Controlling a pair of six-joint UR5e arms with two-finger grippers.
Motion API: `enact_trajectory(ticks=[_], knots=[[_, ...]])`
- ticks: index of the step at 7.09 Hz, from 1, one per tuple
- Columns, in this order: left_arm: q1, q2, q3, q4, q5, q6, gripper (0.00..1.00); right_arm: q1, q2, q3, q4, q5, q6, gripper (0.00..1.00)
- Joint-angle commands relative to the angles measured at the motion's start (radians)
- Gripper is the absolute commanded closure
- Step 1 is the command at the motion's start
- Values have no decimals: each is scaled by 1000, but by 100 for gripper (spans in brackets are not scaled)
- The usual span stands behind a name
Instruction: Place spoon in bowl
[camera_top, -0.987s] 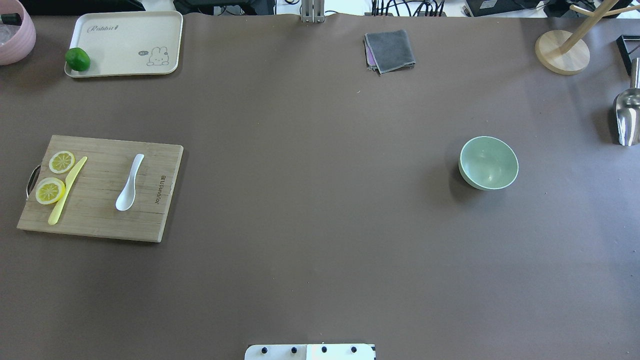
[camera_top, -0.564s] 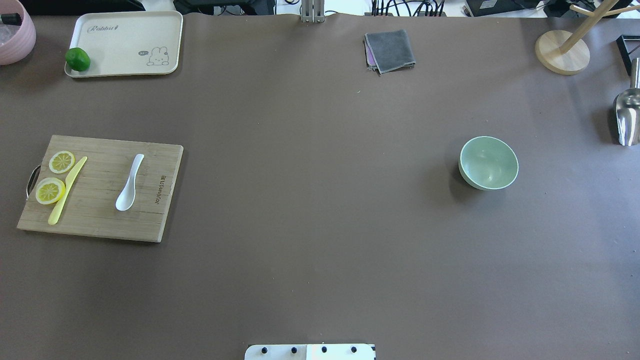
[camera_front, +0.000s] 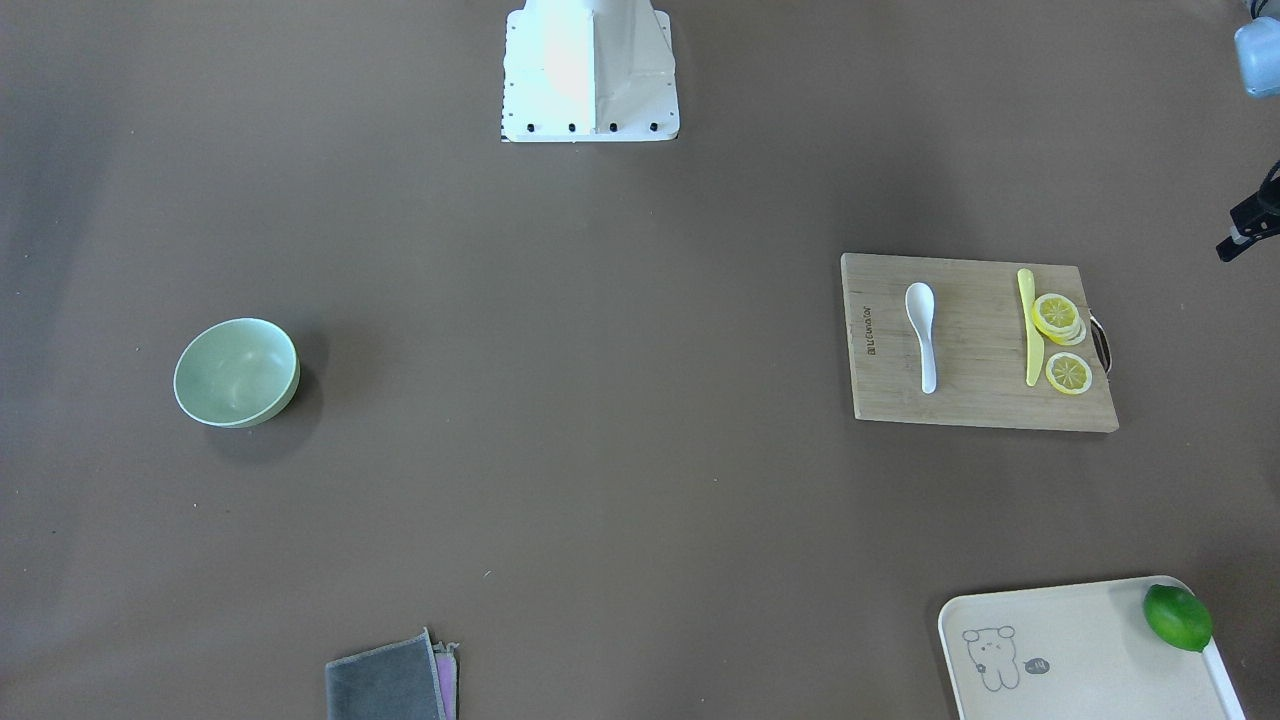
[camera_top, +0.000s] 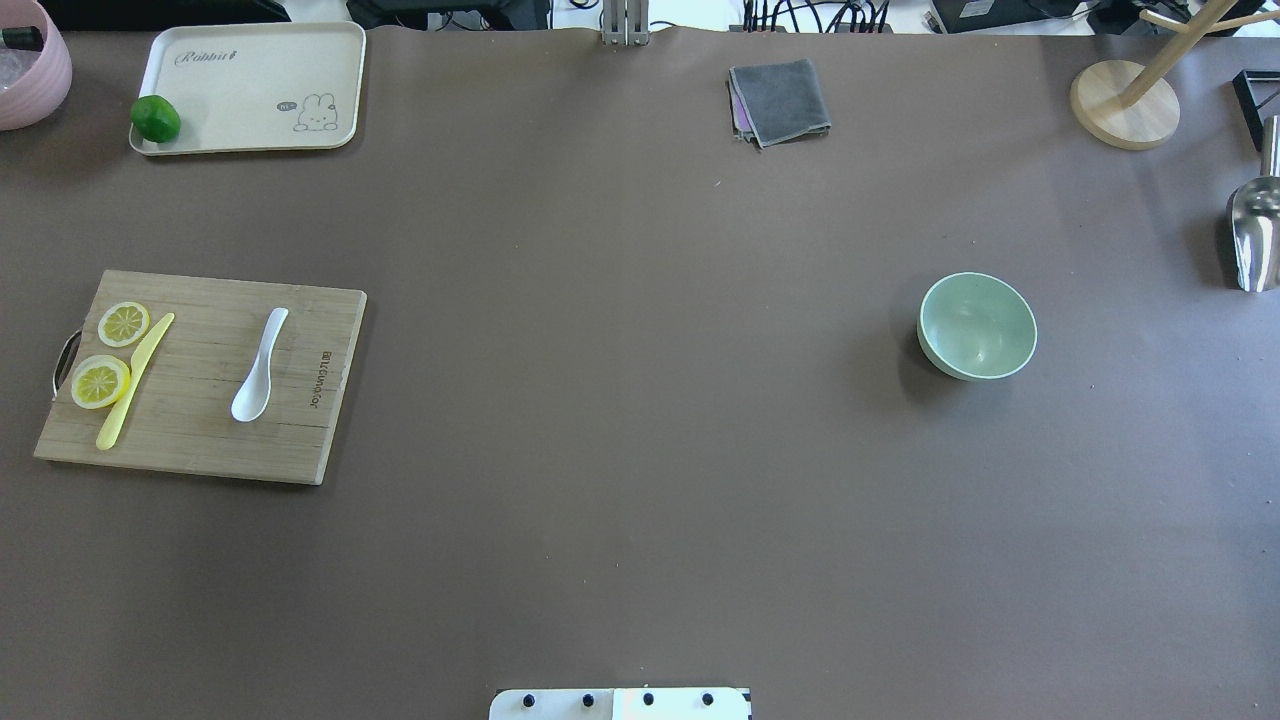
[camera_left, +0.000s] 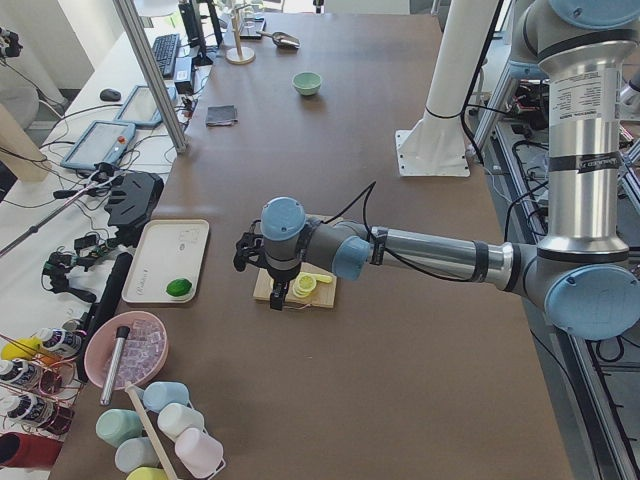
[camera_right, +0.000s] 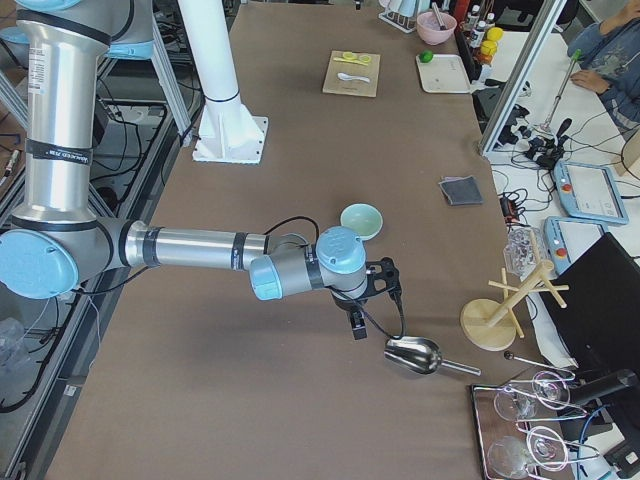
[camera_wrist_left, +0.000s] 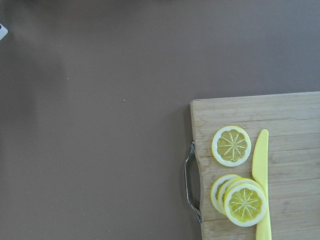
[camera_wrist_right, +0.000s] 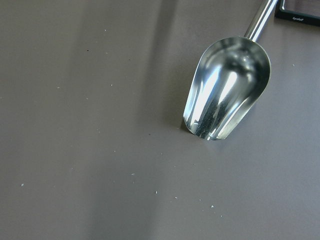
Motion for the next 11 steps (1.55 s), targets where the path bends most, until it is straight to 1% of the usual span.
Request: enact_trajectory(ticks=[1,2,3,4,5,6,7,8,9,10,11], knots=[[0,3,-5,-6,0,-8,1,0,-14,2,15,6,7,0],[0,5,-14,-9,3,-5,1,-1,-6,-1,15,6,4,0],[0,2,-19,-9,3,-5,1,-1,-12,3,41,9,-1,0],[9,-11,-31,-27,-2,-3,1,-3,-30,-12,127,9,2,0],[33,-27,-32,-65,-5,-90,1,-3,-37,-12,167,23,7,0],[131,-76,-43,-68,27,-246,1,-3,-41,-4,176,61,13,0],[223,-127,-63,-71,120,-426,1,-4,-40,-1,184,95,34,0],[317,-167,-63,-70,145,-515,2,-6,-41,5,213,107,51,0],[396,-210,-66,-70,205,-616,3,-36,-31,8,215,113,168,0],[452,-225,-52,-70,251,-634,4,-109,-21,10,230,106,261,2],[498,-251,-20,-68,286,-635,5,-177,17,8,230,95,363,2]])
